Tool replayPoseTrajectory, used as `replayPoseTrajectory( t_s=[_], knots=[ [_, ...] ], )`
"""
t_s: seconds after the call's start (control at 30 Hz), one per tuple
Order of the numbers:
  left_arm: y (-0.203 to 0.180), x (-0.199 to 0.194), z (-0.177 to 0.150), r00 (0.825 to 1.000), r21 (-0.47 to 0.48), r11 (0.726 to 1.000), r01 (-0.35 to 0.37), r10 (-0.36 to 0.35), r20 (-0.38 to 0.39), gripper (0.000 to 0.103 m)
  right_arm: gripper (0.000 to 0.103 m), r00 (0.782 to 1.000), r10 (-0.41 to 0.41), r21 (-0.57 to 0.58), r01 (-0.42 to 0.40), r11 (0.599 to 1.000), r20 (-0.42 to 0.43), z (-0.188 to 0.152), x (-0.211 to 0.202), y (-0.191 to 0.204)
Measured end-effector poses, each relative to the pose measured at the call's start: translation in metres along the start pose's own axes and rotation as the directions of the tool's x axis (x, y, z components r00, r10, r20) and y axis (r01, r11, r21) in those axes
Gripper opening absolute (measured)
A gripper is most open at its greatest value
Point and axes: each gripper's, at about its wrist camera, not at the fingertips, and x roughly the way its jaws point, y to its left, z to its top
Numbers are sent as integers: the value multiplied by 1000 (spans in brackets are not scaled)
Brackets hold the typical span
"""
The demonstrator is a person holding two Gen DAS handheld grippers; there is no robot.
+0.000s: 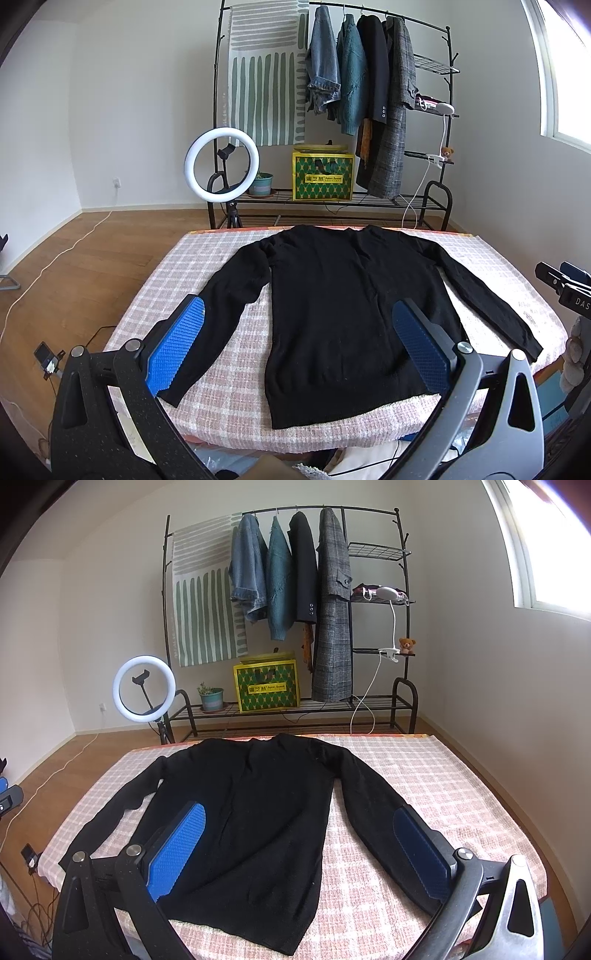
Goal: Fold large clothes
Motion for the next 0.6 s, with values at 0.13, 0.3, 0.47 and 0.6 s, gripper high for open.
replayPoseTrajectory(
  t_s=[0.13, 0.3, 0.47, 0.6],
  knots=[
    [2, 0, 1, 1000, -1, 1000, 3, -3, -1, 103, 103, 1000, -1, 0, 1, 1000, 1, 1, 1, -1],
    [1, 0, 0, 1000, 1, 1000, 2, -2, 0, 103, 103, 1000, 1, 0, -1, 1000, 0, -1, 1, 1],
    [1, 0, -1, 1000, 0, 1000, 0, 0, 1, 103, 103, 1000, 1, 1, -1, 1000, -1, -2, 1, 0],
    [1, 1, -2, 1000, 1, 1000, -1, 1, 3, 103, 103, 1000, 1, 0, -1, 1000, 0, -3, 1, 1]
  ],
)
